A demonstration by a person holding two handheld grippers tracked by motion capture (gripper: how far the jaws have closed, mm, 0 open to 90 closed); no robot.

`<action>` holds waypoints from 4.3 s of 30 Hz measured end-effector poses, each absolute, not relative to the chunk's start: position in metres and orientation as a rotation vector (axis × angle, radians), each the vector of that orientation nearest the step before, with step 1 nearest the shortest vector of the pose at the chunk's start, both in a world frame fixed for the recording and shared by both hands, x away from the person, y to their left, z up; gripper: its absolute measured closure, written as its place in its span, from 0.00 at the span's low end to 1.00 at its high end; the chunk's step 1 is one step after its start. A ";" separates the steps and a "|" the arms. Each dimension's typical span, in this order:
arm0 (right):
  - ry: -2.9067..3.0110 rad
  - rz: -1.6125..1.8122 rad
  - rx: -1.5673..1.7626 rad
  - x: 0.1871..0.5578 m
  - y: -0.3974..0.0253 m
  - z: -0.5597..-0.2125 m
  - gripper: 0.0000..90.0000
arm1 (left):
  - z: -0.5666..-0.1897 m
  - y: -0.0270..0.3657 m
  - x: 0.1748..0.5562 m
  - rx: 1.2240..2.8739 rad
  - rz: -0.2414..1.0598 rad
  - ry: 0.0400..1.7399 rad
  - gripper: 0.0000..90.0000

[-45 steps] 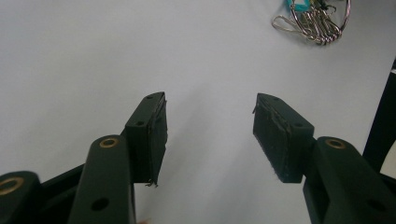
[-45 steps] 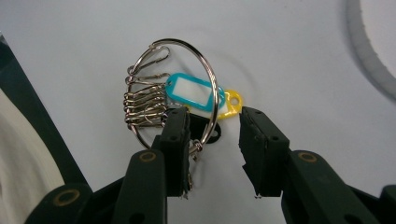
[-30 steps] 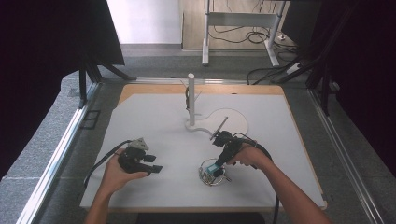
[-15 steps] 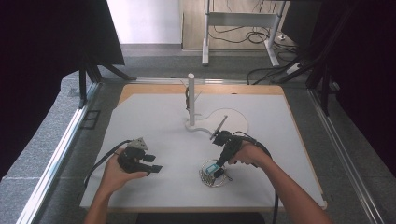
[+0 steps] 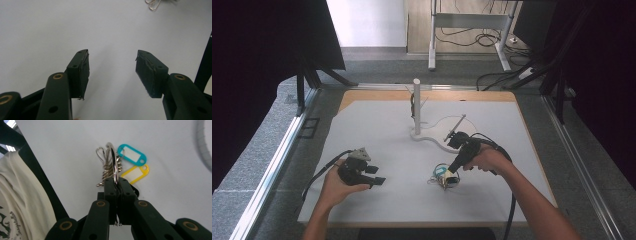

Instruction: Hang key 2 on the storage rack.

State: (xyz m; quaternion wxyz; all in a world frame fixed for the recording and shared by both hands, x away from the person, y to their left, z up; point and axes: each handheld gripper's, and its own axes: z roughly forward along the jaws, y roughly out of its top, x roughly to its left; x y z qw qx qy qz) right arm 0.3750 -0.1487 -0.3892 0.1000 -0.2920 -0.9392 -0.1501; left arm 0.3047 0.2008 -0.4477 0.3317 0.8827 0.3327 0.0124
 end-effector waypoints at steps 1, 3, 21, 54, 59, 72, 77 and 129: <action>-2.775 -0.456 -0.861 0.375 -0.151 -0.386 0.97 | -0.448 0.201 0.305 2.310 0.033 0.866 0.50; -2.773 -0.468 -0.873 0.376 -0.154 -0.381 0.97 | -0.448 0.201 0.305 2.310 0.034 0.866 0.50; -2.779 -0.505 -0.893 0.379 -0.169 -0.352 0.97 | -0.449 0.199 0.304 2.300 0.031 0.877 0.50; -2.804 -0.524 -0.953 0.397 -0.184 -0.312 0.97 | -0.450 0.199 0.305 2.302 0.022 0.874 0.50; -2.804 -0.538 -0.965 0.403 -0.185 -0.304 0.97 | -0.450 0.199 0.305 2.302 0.021 0.874 0.50; -2.800 -0.580 -1.002 0.418 -0.187 -0.287 0.97 | -0.450 0.199 0.305 2.304 0.023 0.866 0.50; -2.786 -0.592 -1.004 0.421 -0.187 -0.286 0.97 | -0.449 0.200 0.305 2.300 0.023 0.870 0.50; -2.783 -0.713 -1.157 0.468 -0.177 -0.257 0.97 | -0.445 0.204 0.304 2.288 0.023 0.854 0.50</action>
